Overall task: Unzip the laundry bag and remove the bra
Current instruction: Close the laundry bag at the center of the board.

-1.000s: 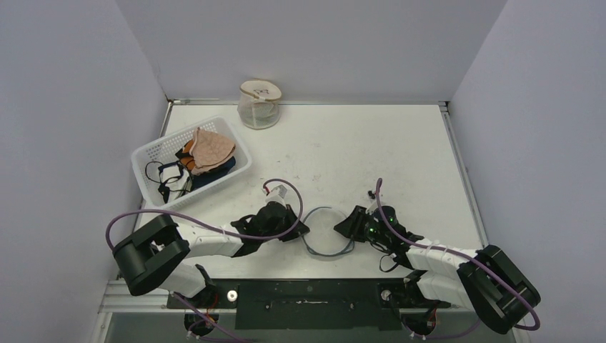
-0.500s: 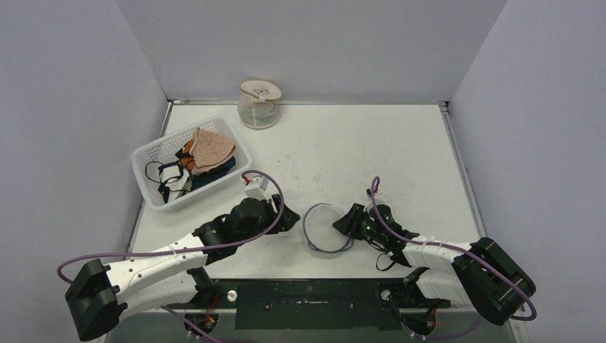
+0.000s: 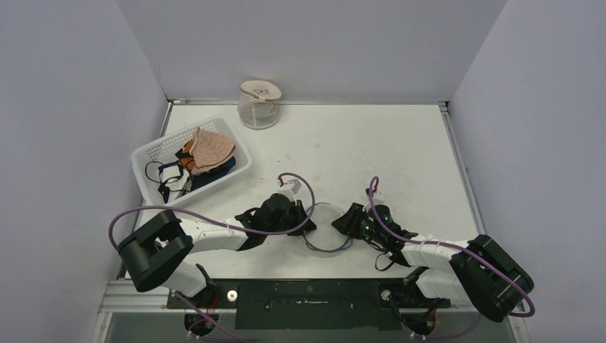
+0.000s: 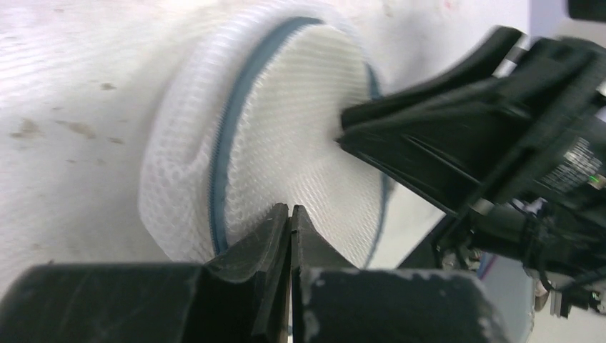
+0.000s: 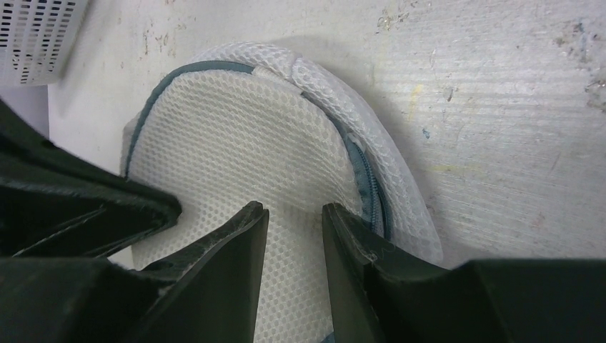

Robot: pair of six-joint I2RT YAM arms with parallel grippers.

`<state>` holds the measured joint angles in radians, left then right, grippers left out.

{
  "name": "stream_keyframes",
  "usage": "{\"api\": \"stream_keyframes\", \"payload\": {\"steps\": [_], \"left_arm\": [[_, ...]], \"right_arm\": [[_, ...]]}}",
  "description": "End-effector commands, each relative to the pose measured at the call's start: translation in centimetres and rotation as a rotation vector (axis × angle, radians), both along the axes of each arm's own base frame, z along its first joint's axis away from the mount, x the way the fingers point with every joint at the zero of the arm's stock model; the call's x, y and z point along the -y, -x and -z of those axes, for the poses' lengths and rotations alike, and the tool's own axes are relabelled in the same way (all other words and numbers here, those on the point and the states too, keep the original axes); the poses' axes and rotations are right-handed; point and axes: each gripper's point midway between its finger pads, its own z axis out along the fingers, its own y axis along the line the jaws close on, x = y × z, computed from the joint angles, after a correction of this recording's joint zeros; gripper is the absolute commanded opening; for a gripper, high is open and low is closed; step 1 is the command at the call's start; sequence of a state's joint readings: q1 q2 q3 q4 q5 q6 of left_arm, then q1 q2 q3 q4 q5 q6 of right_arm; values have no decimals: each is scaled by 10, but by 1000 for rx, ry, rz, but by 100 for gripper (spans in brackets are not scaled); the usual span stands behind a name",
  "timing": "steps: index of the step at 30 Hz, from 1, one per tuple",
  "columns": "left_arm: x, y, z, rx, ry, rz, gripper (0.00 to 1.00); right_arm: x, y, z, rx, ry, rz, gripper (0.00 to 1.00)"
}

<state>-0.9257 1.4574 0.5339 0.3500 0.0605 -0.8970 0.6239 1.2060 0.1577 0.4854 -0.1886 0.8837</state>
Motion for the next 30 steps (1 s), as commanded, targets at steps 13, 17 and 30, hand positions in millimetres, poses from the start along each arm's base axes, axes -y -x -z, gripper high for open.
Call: {"api": "stream_keyframes", "payload": {"steps": [13,17,30], "left_arm": [[-40,-29,76,-37,-118,-203,0],[-41,-24,84,-52,-97,-198,0],[-47,-27,72,-20,-200,-251,0]], "right_arm": [[38,23,51,-95,151,94,37],[37,23,48,-82,134,91,38],[37,-1,-43,90,118,113,72]]}}
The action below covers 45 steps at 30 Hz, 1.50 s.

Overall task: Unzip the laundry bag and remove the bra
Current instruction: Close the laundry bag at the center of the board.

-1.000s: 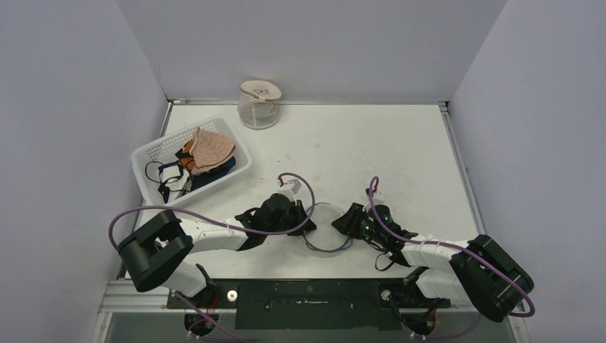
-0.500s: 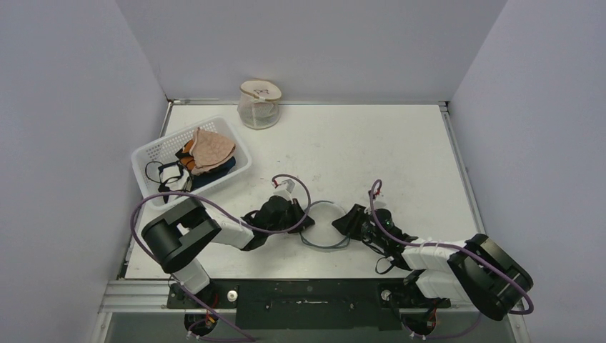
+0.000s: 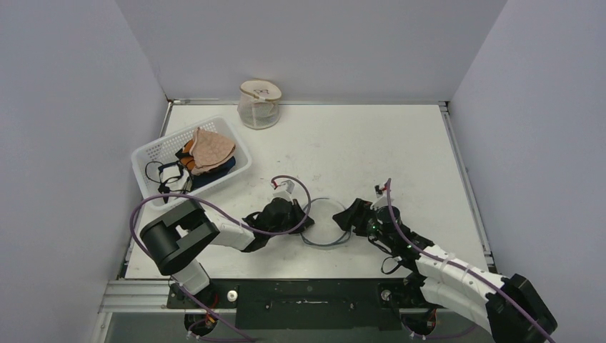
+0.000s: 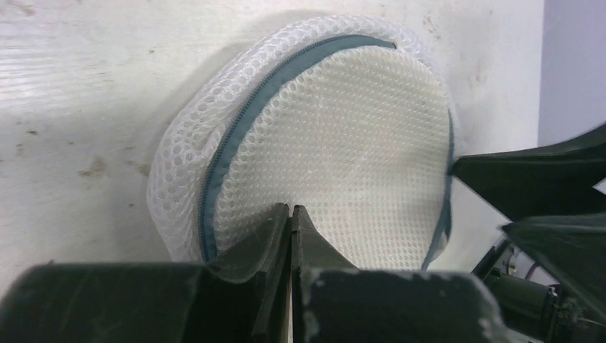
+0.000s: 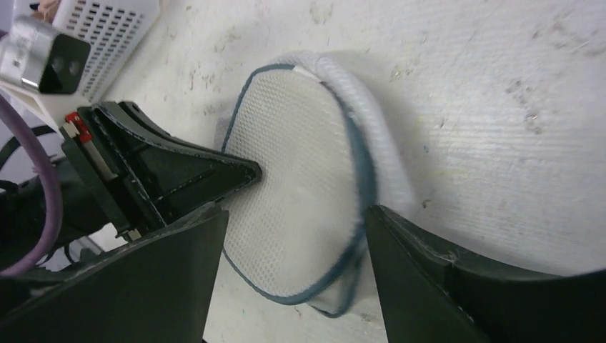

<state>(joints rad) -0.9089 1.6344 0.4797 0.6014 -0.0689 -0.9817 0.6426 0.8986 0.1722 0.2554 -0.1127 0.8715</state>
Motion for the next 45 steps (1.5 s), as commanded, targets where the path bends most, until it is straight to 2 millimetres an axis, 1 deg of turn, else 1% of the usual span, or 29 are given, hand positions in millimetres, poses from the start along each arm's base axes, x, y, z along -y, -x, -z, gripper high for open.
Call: {"api": "stream_keyframes", "payload": {"steps": [1,3,4,6,8,9,10,11,12,15,21,24,28,33,38,40,43,44,45], "left_arm": [[-43,4,38,-57,-219,-90,0],[-43,5,39,-62,-210,-99,0],[-43,6,39,-64,-205,-99,0],[-41,6,37,-61,-195,-99,0],[-39,6,35,-56,-192,-93,0],[-37,6,34,-55,-192,-90,0],[-36,6,32,-51,-190,-88,0],[-35,7,30,-48,-191,-83,0],[-35,7,30,-46,-195,-83,0],[-32,7,27,-35,-206,-76,0],[-25,7,24,-23,-216,-60,0],[-21,6,22,-21,-211,-55,0],[-19,6,23,-22,-212,-47,0],[-19,5,24,-22,-217,-51,0],[-18,5,26,-25,-217,-47,0],[-17,6,26,-26,-214,-42,0],[-17,6,24,-23,-208,-42,0],[-17,6,24,-23,-207,-42,0],[-17,6,24,-24,-206,-40,0]], "right_arm": [[32,-1,-5,-13,137,94,75],[40,1,-7,-7,147,120,78],[42,3,-4,-15,153,123,80],[44,9,8,-45,157,111,81],[36,16,18,-73,121,70,81],[29,19,20,-78,89,45,81],[22,20,20,-73,49,24,81],[13,20,14,-57,-12,-1,81],[9,21,11,-48,-60,-9,81],[5,20,7,-34,-123,6,82],[0,14,19,-78,-92,1,81],[-3,11,27,-105,-72,-1,75],[-7,9,35,-130,-66,-7,60],[-12,4,39,-137,-67,-11,43],[-15,2,46,-156,-58,-12,38],[-15,1,49,-163,-53,-7,40],[-13,0,54,-174,-38,8,57],[-12,0,56,-175,-33,13,59],[-11,0,57,-175,-29,16,55]]}}
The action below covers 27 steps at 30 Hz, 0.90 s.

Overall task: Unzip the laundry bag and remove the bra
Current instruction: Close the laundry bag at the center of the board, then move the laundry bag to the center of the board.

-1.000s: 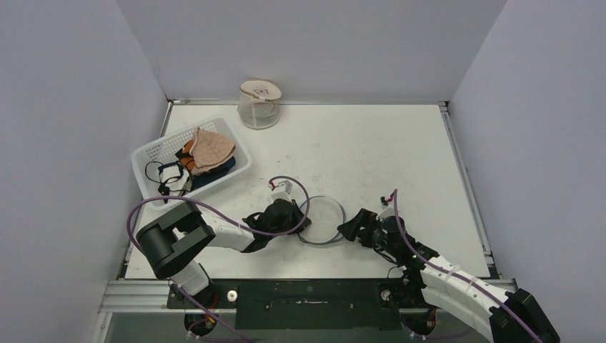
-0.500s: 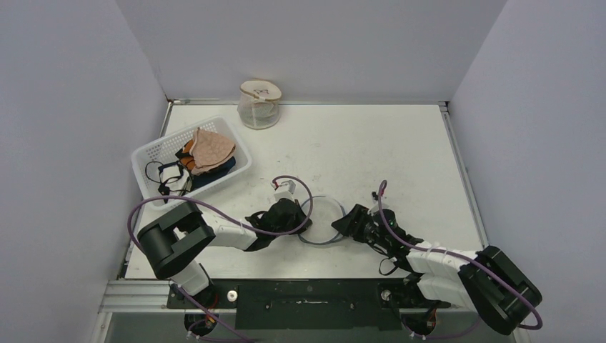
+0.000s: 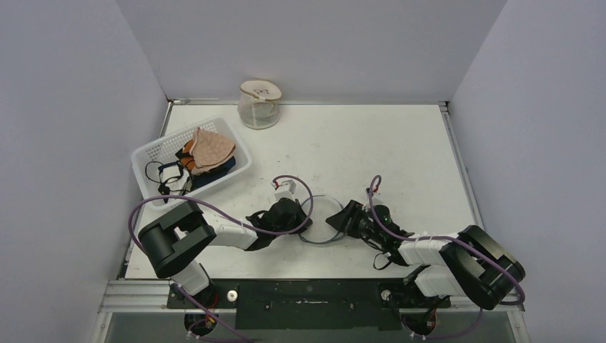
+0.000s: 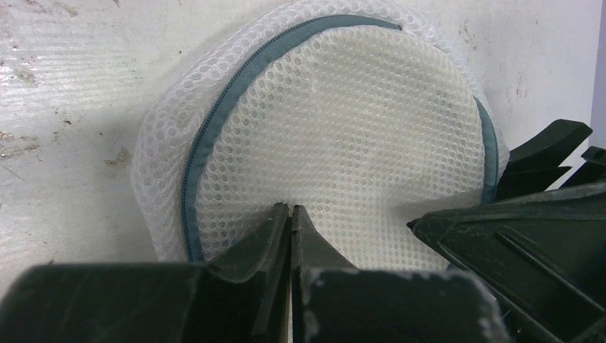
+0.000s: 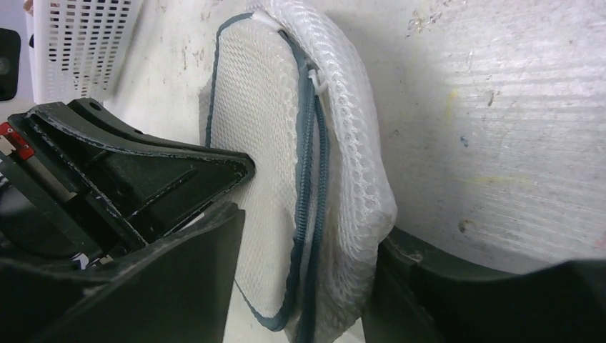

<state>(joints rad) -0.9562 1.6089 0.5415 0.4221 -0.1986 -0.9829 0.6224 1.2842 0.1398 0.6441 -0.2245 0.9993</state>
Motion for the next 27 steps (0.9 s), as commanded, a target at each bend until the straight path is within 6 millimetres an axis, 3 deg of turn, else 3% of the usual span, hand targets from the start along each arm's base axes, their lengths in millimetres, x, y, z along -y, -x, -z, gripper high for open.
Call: {"api": "stream_keyframes", "payload": {"steps": [1,4,7,10,13,18,22,27], "left_arm": [[-10,8,19,-31,-87,19,0],[-10,8,16,-29,-78,21,0],[-10,10,9,-24,-63,25,0],[-8,11,-5,-11,-47,36,6],[-8,13,-27,9,-29,48,26],[-16,16,-93,101,20,69,43],[-45,21,-158,206,46,31,63],[-99,26,-227,353,120,-100,67]], "right_arm": [[13,4,24,-49,85,28,48],[10,4,23,-44,71,21,22],[7,4,19,-42,51,6,6],[5,6,13,-36,48,-10,5],[5,5,-3,-8,46,-20,5],[7,-10,-52,85,14,-8,5],[11,-31,-94,158,-7,20,5],[16,-66,-130,227,-51,100,5]]}}
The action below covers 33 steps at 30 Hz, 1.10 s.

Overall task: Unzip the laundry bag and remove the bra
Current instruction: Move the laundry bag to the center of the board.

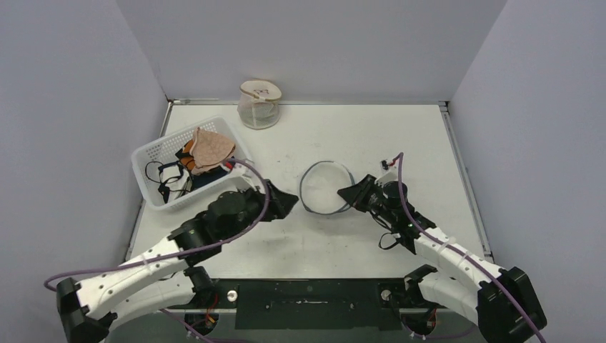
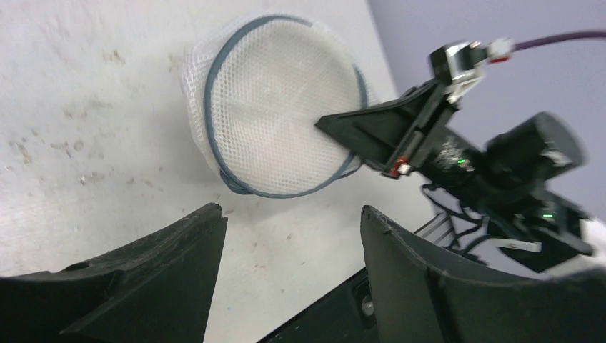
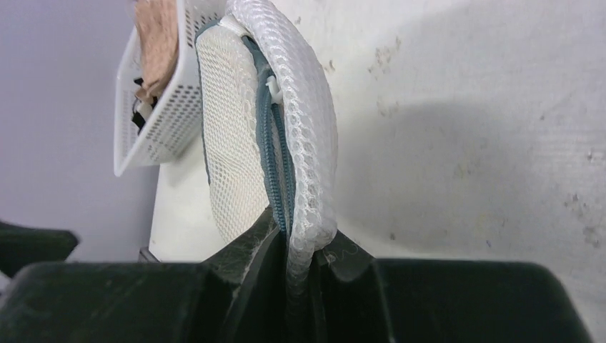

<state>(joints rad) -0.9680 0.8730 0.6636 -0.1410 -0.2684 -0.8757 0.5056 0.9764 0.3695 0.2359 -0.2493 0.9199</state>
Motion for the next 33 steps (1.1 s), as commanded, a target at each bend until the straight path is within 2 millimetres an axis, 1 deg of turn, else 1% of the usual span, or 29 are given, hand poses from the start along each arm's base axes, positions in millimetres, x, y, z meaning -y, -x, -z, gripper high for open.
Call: {"api": "stream_keyframes", "payload": {"steps": [1,3,5,7,8,9,10,12,14,16,17,20,23,26,29,33], "left_arm": [[-54,4,-46,111,7,-132,67],[-73,7,-58,149,46,-175,68],[-87,11,-64,172,79,-211,68],[-96,13,-62,177,94,-232,69],[-98,13,-59,174,95,-237,69],[-99,14,-56,168,91,-239,70],[-98,14,-53,161,84,-237,70],[-97,15,-47,145,66,-231,70],[-95,16,-43,133,53,-219,70],[-94,16,-41,130,46,-216,70],[-95,16,-40,129,42,-217,70],[-95,14,-36,134,34,-225,70],[-95,11,-32,138,14,-235,71],[-95,8,-30,140,-1,-242,71],[-95,6,-29,147,-9,-245,71],[-94,3,-25,147,-24,-256,73]], "right_arm": [[3,-33,-36,84,-32,63,5],[5,-52,-44,102,-53,110,5],[10,-72,-46,108,-79,169,5],[14,-94,-49,113,-112,230,5],[16,-105,-47,108,-123,263,5],[18,-117,-49,114,-149,290,5],[19,-128,-43,100,-160,313,5],[20,-155,-37,93,-149,357,5],[21,-178,-24,62,-134,385,5],[22,-198,-12,37,-152,398,5],[24,-207,2,7,-142,415,5],[34,-233,22,-27,-136,461,5],[42,-254,41,-64,-145,489,5],[48,-269,55,-87,-150,501,5],[50,-279,62,-95,-146,504,5],[55,-287,78,-123,-135,507,5]]}}
